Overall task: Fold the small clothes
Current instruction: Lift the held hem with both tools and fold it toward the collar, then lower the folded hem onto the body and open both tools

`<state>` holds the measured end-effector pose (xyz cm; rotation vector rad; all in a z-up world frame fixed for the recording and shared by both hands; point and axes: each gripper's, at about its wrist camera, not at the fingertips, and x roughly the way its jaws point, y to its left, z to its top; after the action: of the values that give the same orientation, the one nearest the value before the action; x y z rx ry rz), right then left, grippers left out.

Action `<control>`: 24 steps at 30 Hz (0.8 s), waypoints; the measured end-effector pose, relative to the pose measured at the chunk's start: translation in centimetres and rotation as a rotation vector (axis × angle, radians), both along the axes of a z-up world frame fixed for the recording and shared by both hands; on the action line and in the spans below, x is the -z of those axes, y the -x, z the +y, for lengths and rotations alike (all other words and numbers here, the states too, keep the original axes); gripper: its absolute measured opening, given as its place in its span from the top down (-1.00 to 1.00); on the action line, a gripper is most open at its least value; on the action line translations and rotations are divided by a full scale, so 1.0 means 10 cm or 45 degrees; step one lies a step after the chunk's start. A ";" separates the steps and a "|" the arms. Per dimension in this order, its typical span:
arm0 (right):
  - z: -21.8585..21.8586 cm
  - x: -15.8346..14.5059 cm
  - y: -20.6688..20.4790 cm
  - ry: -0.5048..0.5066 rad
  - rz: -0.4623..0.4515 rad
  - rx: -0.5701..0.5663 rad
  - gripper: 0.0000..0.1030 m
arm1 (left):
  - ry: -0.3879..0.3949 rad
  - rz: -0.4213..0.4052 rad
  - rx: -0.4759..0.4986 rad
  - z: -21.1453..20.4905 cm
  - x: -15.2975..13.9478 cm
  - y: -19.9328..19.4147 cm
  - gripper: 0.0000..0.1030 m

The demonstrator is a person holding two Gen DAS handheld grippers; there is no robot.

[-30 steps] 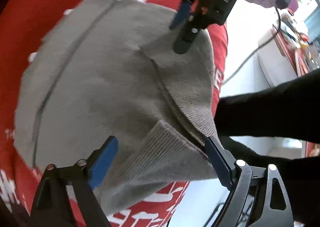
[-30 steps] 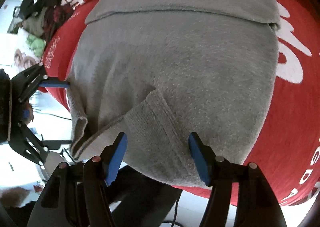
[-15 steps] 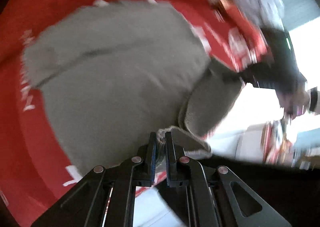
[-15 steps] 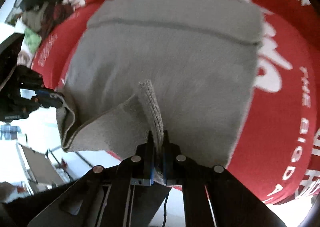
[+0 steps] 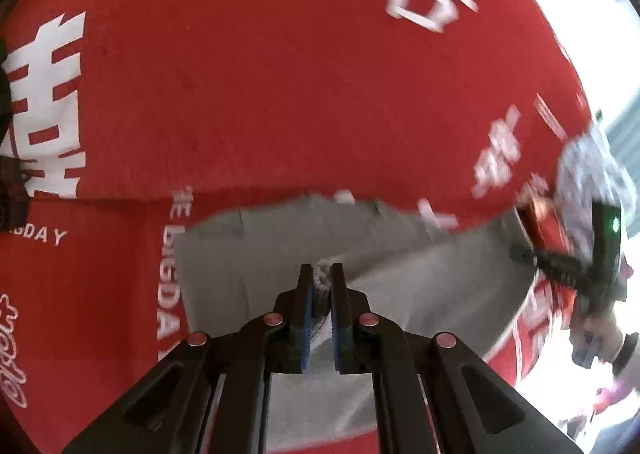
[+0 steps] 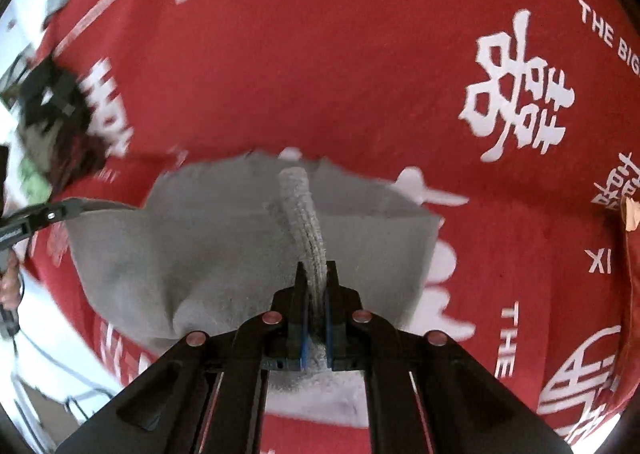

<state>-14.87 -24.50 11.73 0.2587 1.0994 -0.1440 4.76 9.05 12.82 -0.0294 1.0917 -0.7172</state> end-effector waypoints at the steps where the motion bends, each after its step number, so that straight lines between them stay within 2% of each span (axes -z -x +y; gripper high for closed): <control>1: -0.07 0.06 -0.10 0.000 0.002 0.022 0.88 | -0.008 -0.008 -0.028 -0.07 0.06 -0.11 0.83; 3: -0.22 0.22 -0.32 0.006 0.011 0.055 0.88 | -0.066 -0.036 -0.055 -0.27 0.21 -0.30 0.83; 7: -0.41 0.63 -0.66 -0.020 0.075 0.093 0.88 | -0.171 0.008 -0.113 -0.57 0.63 -0.57 0.83; 14: -0.63 1.24 -0.92 -0.087 0.178 0.160 0.88 | -0.304 0.035 -0.200 -0.82 1.14 -0.83 0.83; 16: -0.68 1.38 -0.95 -0.102 0.202 0.173 0.88 | -0.357 0.034 -0.235 -0.83 1.25 -0.90 0.82; 20: -0.73 1.57 -0.97 -0.129 0.239 0.184 0.88 | -0.480 0.045 -0.389 -0.75 1.36 -1.00 0.82; 22: -0.78 1.58 -0.97 -0.161 0.246 0.201 0.87 | -0.495 0.079 -0.428 -0.65 1.36 -1.02 0.82; 24: -0.85 1.57 -0.95 -0.209 0.270 0.233 0.81 | -0.504 0.109 -0.413 -0.57 1.31 -1.00 0.82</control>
<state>-5.35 -33.00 -4.02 0.5001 1.2997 -0.2490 14.77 3.40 -0.32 0.0999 1.2596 -0.2035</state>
